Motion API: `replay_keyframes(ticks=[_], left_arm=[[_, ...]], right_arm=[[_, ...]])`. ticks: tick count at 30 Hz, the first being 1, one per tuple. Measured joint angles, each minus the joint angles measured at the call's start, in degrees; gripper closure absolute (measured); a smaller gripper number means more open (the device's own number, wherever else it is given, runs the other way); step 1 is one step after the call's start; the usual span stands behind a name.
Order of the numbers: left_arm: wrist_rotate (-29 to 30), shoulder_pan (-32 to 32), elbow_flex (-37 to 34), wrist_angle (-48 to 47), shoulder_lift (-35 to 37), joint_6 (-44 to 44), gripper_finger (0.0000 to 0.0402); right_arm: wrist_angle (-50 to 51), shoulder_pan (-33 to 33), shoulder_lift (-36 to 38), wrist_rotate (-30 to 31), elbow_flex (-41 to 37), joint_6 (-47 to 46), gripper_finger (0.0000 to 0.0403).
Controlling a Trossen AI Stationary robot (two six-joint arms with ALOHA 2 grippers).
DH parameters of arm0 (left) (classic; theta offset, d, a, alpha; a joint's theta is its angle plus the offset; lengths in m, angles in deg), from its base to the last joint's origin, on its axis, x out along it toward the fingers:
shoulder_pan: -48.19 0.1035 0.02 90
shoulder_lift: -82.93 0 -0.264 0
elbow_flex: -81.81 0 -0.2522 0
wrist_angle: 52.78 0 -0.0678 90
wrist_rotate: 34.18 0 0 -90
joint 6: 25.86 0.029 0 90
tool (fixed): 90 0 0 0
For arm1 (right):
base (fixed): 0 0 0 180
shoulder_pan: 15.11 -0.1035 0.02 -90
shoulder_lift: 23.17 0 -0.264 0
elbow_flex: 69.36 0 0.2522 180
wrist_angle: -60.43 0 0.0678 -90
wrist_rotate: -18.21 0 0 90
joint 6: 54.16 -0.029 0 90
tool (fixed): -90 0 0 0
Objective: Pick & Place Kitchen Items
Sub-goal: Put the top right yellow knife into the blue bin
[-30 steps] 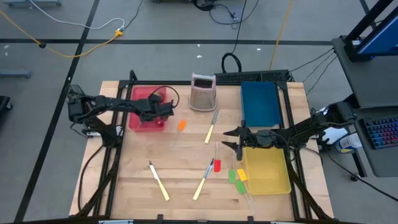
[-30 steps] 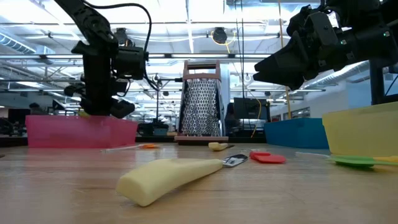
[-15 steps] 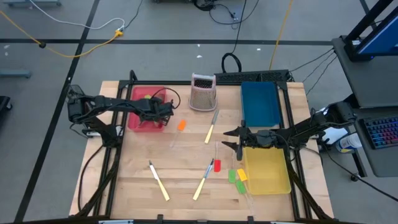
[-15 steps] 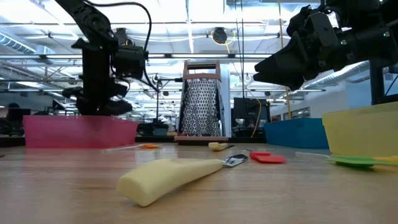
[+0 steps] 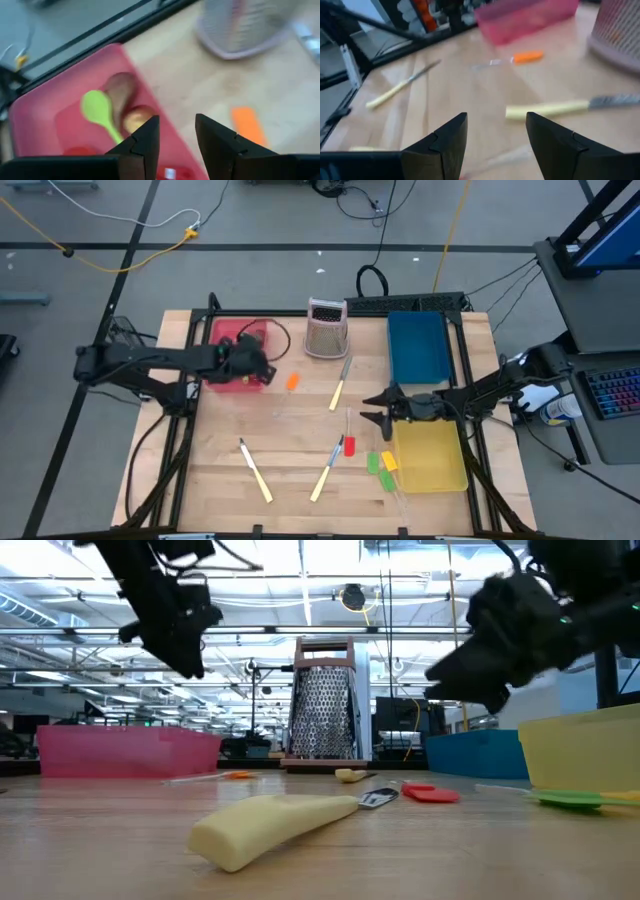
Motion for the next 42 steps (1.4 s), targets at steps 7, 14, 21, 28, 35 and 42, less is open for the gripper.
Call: replay_keyframes(ticks=[7,14,21,28,35,42], left_arm=[[-5.56,-11.48,-0.08,-0.52,0.68,0.49,0.027],[-1.9,-20.58,-0.11,-0.82,0.33,-5.92,0.027],[3.29,-26.53,-0.13,-4.85,0.29,-8.18,0.027],[4.01,-28.54,-2.67,-7.29,0.33,-7.98,0.027],[4.0,-28.79,-7.45,-7.19,0.96,-6.77,0.027],[4.02,-28.64,-7.56,-6.61,4.14,-1.17,0.027]], right_arm=[[-8.94,-1.04,-0.66,0.26,-2.47,1.92,0.0206],[-21.53,0.81,-0.64,0.14,-2.49,13.57,0.0206],[-30.58,1.67,-0.29,-4.61,-2.49,8.82,0.0206],[-30.6,0.53,-0.33,-4.24,-2.49,3.79,0.0206],[-32.03,-1.77,-0.35,-1.03,-0.85,7.75,0.0206],[-30.84,0.48,-0.35,5.07,3.88,9.15,0.0206]])
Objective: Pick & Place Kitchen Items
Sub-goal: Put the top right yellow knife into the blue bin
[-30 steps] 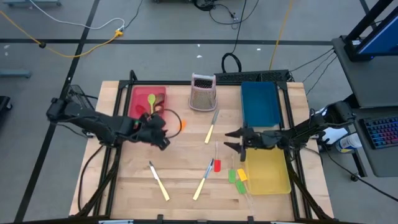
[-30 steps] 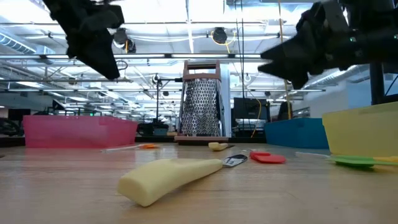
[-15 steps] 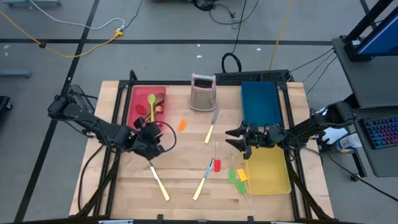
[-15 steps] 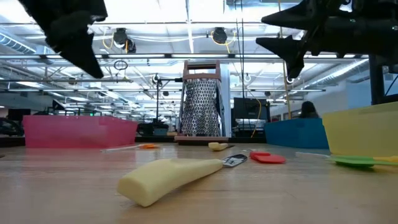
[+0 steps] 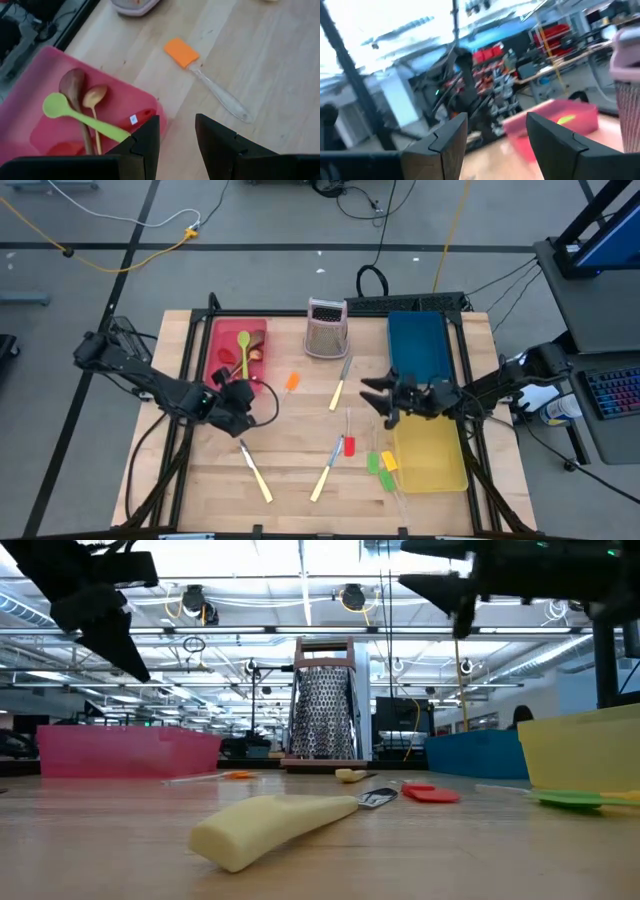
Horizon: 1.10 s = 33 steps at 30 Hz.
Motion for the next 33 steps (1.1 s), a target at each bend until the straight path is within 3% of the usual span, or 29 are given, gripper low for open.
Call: replay_keyframes(ticks=[4,11,16,20,25,33], left_arm=[[0.33,1.14,0.0,0.04,2.29,1.88,0.027],[0.2,2.62,0.0,-0.19,4.65,2.56,0.027],[-0.46,2.59,0.0,-0.26,4.72,2.28,0.027],[-0.5,2.4,0.0,-0.24,4.72,1.86,0.027],[-0.49,1.97,-0.45,-0.06,4.72,0.91,0.027],[-0.24,0.87,-4.75,0.57,4.72,-5.17,0.027]], right_arm=[[11.25,3.7,0.0,-0.33,8.51,-2.42,0.0206],[58.46,8.37,-5.2,-1.55,34.57,-12.63,0.0206],[80.34,11.03,-12.94,0.91,45.43,-26.16,0.0206],[83.72,12.59,-18.82,-4.83,47.01,-32.59,0.0206],[85.84,13.76,-23.59,-6.53,47.01,-35.0,0.0206],[98.7,13.75,-23.98,-2.97,45.82,-49.24,0.0206]])
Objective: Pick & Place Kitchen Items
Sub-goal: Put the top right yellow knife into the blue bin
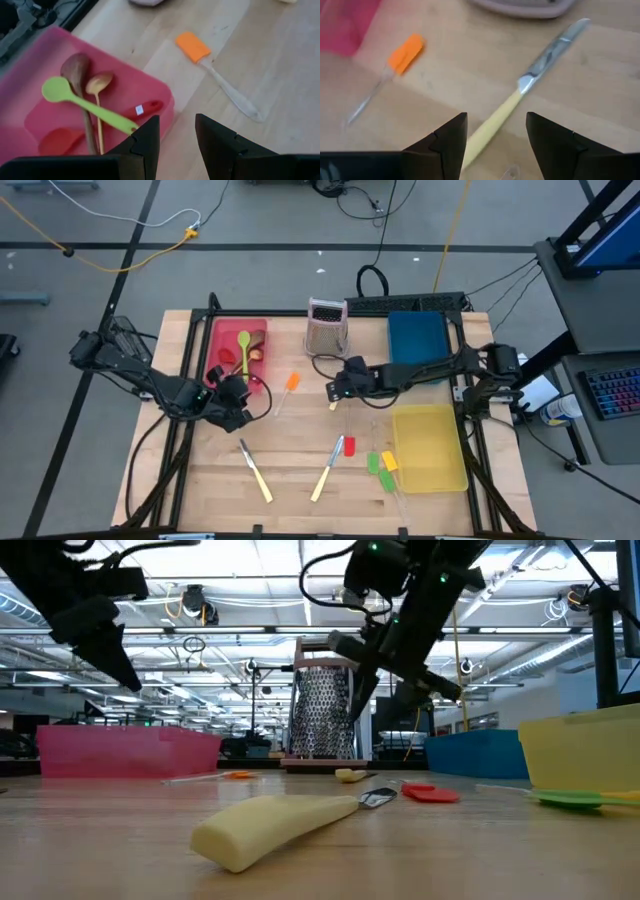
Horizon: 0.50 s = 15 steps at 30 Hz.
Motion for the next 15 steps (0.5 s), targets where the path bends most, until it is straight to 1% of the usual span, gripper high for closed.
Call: replay_keyframes(ticks=[3,7,11,15], left_arm=[[0.0,0.0,-1.51,0.42,-0.02,-2.83,0.027],[0.07,0.0,-2.68,3.37,-0.02,-3.96,0.027],[0.26,0.0,-3.34,8.18,-0.02,-1.73,0.027],[0.45,0.0,-4.11,14.62,-0.02,1.37,0.027]], right_arm=[[-3.07,-0.25,0.0,2.74,-2.01,-2.76,0.0206],[-12.13,-0.38,-1.74,2.67,-5.04,-4.49,0.0206],[-15.97,-0.7,-4.88,2.87,-5.72,-4.47,0.0207],[-15.66,-0.71,-7.43,3.28,-5.87,-4.78,0.0217]])
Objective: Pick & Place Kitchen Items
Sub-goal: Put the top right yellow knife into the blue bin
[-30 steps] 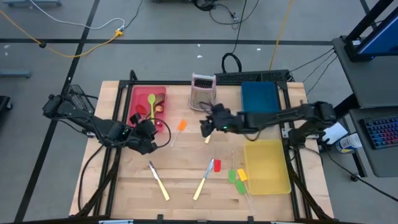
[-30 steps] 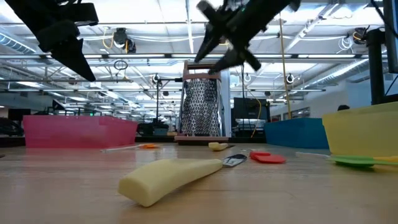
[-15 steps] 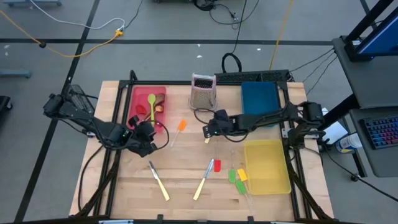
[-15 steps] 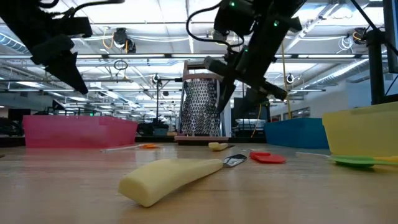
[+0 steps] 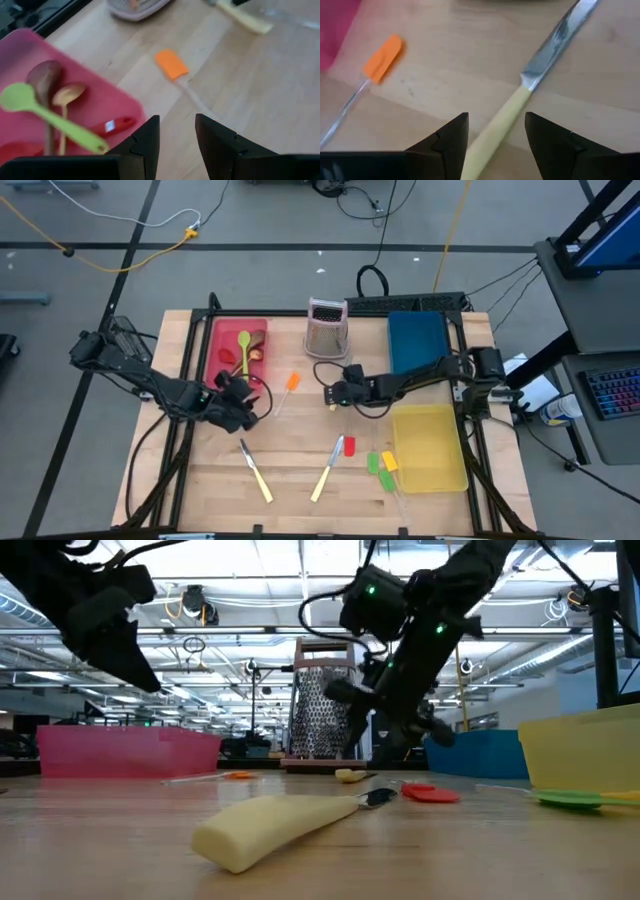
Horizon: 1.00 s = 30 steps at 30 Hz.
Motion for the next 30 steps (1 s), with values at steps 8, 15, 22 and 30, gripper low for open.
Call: replay_keyframes(ticks=[8,15,22,30], left_arm=[[-0.28,-0.04,-1.2,6.03,-0.01,3.63,0.027],[-0.75,-1.14,-1.2,6.02,-0.02,3.73,0.027],[-0.79,-2.38,-1.2,6.06,-0.02,4.54,0.027],[-0.85,-3.71,-1.2,6.06,-0.02,3.24,0.027]], right_arm=[[-0.4,0.13,-5.09,1.92,0.31,-2.58,0.0256],[8.09,0.37,-5.75,5.61,0.28,1.25,0.03],[20.02,0.46,-3.43,6.66,0.17,1.62,0.0352],[24.89,0.46,-2.4,6.21,0.13,1.7,0.0353]])
